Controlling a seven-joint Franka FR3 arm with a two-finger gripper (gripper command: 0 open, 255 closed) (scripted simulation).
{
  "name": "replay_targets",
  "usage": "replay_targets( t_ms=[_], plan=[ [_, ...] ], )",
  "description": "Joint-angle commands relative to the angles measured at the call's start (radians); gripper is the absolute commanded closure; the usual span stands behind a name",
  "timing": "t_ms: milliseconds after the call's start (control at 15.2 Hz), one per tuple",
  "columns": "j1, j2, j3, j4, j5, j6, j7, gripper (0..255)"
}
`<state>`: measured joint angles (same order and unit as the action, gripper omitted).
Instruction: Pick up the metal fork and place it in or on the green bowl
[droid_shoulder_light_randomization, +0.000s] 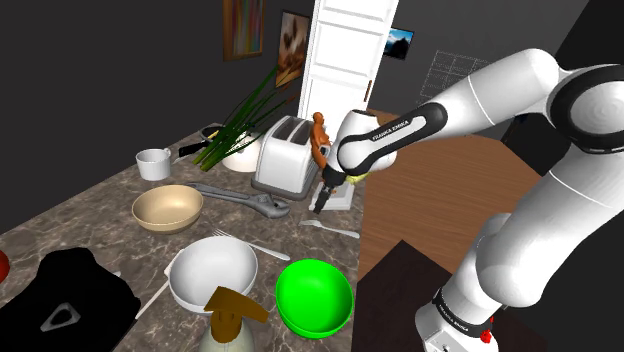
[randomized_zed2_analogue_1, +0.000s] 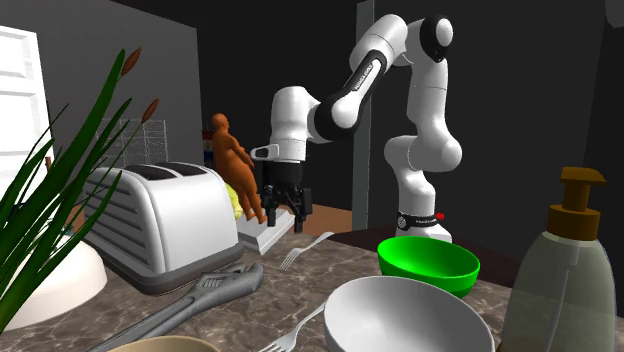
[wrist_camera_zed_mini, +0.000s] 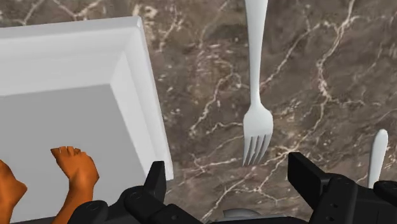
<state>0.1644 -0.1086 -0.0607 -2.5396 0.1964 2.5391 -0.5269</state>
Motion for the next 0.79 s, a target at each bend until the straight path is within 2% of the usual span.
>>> replay_targets(
  t_ms=[0,198,264,462,594,660,726],
  plan=[
    [0.0,0.061,-0.009,-0.001,0.004,-0.228,-0.011,0],
    [0.002,0.061,-0.011,-0.001,0.004,-0.228,-0.011,0],
    [0.004,0.048,-0.01,-0.048,0.013,-0.192,-0.019,255],
    [0.014,0.137,-0.008,-0.036,0.047,-0.12,-0.04,255],
    [0.013,0.172,-0.01,0.005,0.051,-0.126,-0.047,255],
    [0.033,0.187,0.011,-0.027,0.062,-0.074,-0.023,255],
    [0.038,0.194,0.018,0.003,0.036,-0.095,0.012,255]
  ],
)
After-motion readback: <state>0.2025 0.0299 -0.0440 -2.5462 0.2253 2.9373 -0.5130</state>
